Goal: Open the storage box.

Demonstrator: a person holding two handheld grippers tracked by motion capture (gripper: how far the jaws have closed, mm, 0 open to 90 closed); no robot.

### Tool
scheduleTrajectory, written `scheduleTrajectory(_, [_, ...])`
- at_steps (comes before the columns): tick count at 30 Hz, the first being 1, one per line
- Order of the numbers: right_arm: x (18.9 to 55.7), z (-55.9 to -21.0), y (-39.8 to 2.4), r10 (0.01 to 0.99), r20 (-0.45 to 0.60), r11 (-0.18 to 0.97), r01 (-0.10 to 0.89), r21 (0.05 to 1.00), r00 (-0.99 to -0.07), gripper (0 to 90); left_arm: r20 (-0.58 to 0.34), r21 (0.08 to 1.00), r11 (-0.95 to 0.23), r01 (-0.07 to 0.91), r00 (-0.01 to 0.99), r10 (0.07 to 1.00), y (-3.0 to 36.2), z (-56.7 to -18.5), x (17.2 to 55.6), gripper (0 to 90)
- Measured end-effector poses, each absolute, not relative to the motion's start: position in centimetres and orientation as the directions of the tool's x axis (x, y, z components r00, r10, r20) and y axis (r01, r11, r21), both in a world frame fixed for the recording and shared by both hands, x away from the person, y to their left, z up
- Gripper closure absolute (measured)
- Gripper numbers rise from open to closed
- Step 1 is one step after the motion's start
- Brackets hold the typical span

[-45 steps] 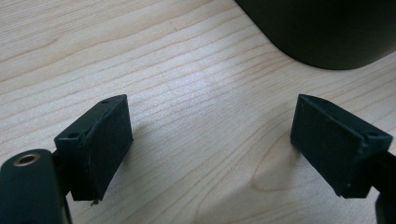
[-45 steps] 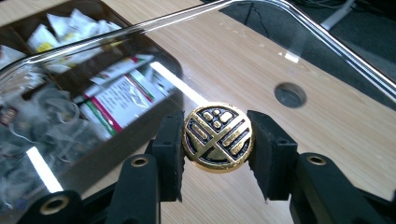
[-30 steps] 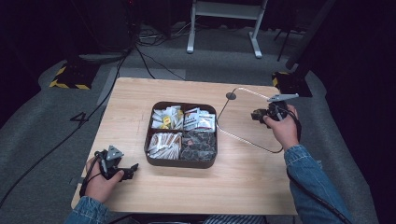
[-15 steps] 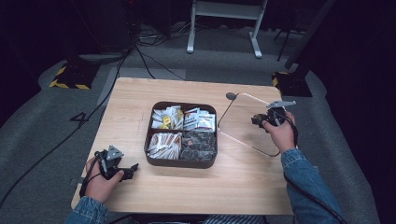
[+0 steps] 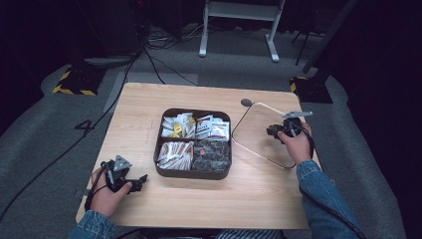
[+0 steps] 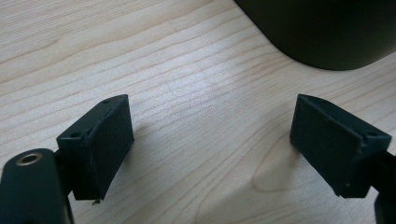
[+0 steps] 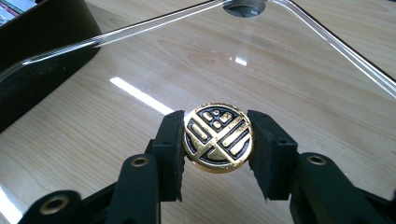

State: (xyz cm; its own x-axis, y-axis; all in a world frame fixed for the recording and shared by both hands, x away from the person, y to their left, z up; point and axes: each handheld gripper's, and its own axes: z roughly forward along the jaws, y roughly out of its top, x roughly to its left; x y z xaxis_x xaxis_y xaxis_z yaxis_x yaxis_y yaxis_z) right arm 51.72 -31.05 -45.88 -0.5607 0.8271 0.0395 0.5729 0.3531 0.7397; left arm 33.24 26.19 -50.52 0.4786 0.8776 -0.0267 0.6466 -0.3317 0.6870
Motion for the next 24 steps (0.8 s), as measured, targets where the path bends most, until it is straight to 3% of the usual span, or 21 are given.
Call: scheduleTrajectory(24, [51.7,-48.3,-31.5,0.845,0.064,0.328,0.609,0.722,-0.53,58.8,-0.029,0.688,-0.331,0.646,0.48,0.877,26.2,-50.5,33.3,13.9])
